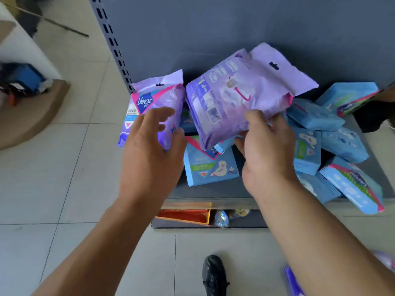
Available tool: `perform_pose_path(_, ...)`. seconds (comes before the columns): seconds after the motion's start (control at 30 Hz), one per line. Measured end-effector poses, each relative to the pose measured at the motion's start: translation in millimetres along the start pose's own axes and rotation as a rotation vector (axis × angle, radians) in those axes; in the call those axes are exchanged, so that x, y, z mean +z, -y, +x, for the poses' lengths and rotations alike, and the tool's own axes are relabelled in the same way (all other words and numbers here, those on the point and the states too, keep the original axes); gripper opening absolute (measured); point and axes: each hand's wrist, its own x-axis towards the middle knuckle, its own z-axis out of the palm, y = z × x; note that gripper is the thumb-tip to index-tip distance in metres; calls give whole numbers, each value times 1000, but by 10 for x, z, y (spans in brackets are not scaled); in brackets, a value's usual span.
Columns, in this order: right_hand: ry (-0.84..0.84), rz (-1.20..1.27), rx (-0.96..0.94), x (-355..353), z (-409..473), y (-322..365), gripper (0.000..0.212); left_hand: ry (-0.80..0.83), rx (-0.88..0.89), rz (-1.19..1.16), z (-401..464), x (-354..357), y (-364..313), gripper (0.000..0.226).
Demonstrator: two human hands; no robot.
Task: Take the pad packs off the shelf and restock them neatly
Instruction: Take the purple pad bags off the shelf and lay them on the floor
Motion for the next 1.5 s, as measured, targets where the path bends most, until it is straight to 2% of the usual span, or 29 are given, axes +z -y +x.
perform_pose_path(0.1,159,165,26,-401,-233,71,22,31,-44,-201,98,-2,-57,30)
perform_pose_path(0.17,265,294,47,-654,-398,99,23,163,-98,-325,124,-39,-121,46)
perform_pose_path(0.23,257,347,78,-934,-551,41,30,416,-183,-511,91,-66,-208,54)
perform_pose_path(0.3,237,356,129,-1179,-695,-9,39,631,-207,-572,-48,-80,-308,48)
perform_pose_path(0.33,211,344,143,-1300,-764,-45,36,695,-197,-568,-144,-61,-367,43)
perform_pose_path(0.4,88,251,103,-1533,-942,-129,27,702,-155,-591,-380,47,-504,36)
perform_pose_path(0.47,-150,-11,-28,-1825,-1140,-188,23,641,-20,-587,-677,239,-672,36)
perform_pose_path(0.5,-231,-84,-65,-1970,-1250,-176,30,619,77,-542,-870,353,-794,39)
perform_pose_path(0.57,-228,-32,-82,-2243,-1473,-128,55,645,282,-428,-1353,584,-1097,47)
perform_pose_path(0.63,-175,173,8,-2562,-1626,-69,75,796,543,-277,-1895,795,-1377,50)
perform_pose_path(0.67,-207,260,51,-2761,-1677,-76,72,938,676,-207,-2173,899,-1464,53)
perform_pose_path(0.7,-277,310,95,-2992,-1727,-137,60,1115,763,-174,-2433,1005,-1490,55)
perform_pose_path(0.73,-379,345,141,-3247,-1772,-239,45,1285,769,-172,-2638,1116,-1465,52)
perform_pose_path(0.8,-563,388,246,-3778,-1890,-523,29,1473,514,-219,-2907,1393,-1389,32)
perform_pose_path(0.87,-622,528,365,-4236,-2057,-846,30,1364,270,-162,-3101,1762,-1245,22)
perform_pose_path(0.9,-634,610,433,-4426,-2149,-1007,33,1314,212,-79,-3192,1959,-1186,26)
perform_pose_path(0.93,-633,684,502,-4571,-2229,-1152,39,1339,126,17,-3285,2143,-1138,37)
perform_pose_path(0.97,-611,742,551,-4684,-2299,-1287,40,1443,-39,77,-3380,2312,-1094,45)
perform_pose_path(1.03,-561,837,579,-4843,-2364,-1523,31,1669,-424,46,-3593,2589,-1001,41)
perform_pose_path(1.07,-545,846,574,-4901,-2361,-1613,27,1705,-522,40,-3675,2701,-933,37)
perform_pose_path(1.13,-579,721,606,-4996,-2295,-1859,23,1633,-526,79,-3781,2929,-818,28)
perform_pose_path(1.23,-689,486,732,-5124,-2148,-2273,26,1510,-412,180,-3871,3268,-702,25)
perform_pose_path(1.3,-686,391,795,-5197,-2015,-2524,34,1509,-330,254,-3904,3501,-661,26)
perform_pose_path(1.43,-655,216,900,-5317,-1691,-2871,38,1547,-160,435,-3882,4077,-493,24)
perform_pose_path(1.5,-634,189,935,-5367,-1495,-3081,38,1548,-139,494,-3848,4418,-389,29)
